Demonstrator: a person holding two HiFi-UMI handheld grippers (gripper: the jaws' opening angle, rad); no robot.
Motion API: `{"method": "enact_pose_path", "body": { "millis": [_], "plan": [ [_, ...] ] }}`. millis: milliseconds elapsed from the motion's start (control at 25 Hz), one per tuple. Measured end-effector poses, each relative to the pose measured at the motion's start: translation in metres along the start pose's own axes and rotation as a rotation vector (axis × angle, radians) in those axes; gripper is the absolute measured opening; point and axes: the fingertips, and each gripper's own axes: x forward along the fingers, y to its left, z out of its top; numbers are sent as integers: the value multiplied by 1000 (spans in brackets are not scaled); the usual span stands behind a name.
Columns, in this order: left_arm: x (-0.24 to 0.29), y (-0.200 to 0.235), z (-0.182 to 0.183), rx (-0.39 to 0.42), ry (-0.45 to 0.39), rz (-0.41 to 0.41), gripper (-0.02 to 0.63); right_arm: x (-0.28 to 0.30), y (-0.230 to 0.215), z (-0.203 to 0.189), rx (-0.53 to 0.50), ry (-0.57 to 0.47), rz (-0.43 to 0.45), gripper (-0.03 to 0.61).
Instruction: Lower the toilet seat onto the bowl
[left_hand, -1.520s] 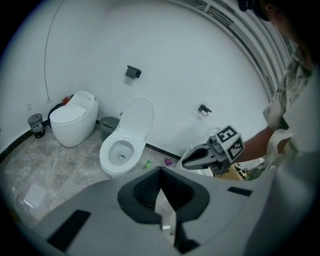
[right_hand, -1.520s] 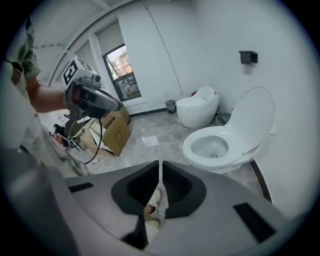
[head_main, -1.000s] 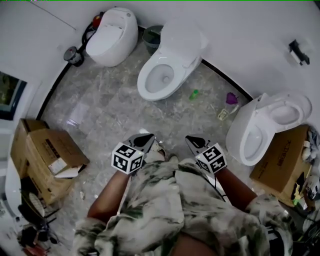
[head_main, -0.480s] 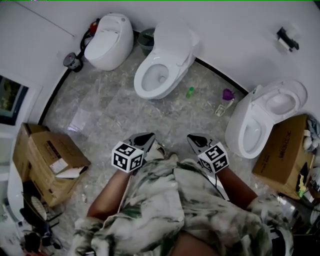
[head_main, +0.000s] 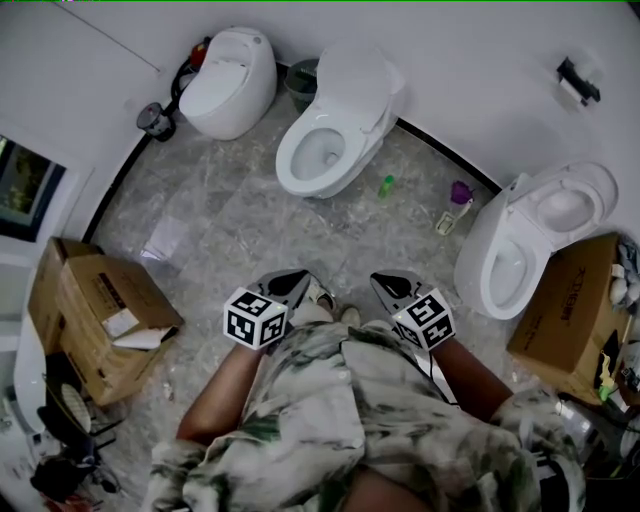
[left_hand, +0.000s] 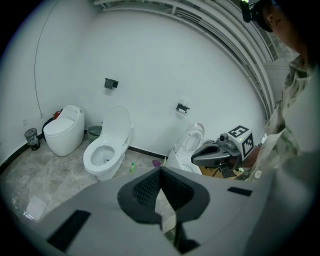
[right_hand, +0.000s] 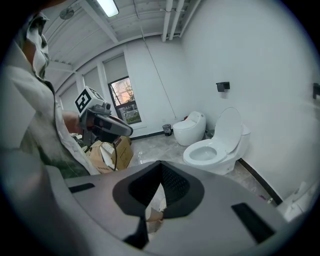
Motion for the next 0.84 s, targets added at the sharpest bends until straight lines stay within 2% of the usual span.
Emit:
{"method": "enact_pose_path", "body": {
  "millis": [440, 840],
  "plan": [
    [-12, 1, -8, -6, 7, 30, 23, 6, 11, -3, -5, -10, 29, 21],
    [-3, -1, -8, 0, 14, 10, 23, 4, 4, -8, -5, 1, 12, 21]
  ]
}}
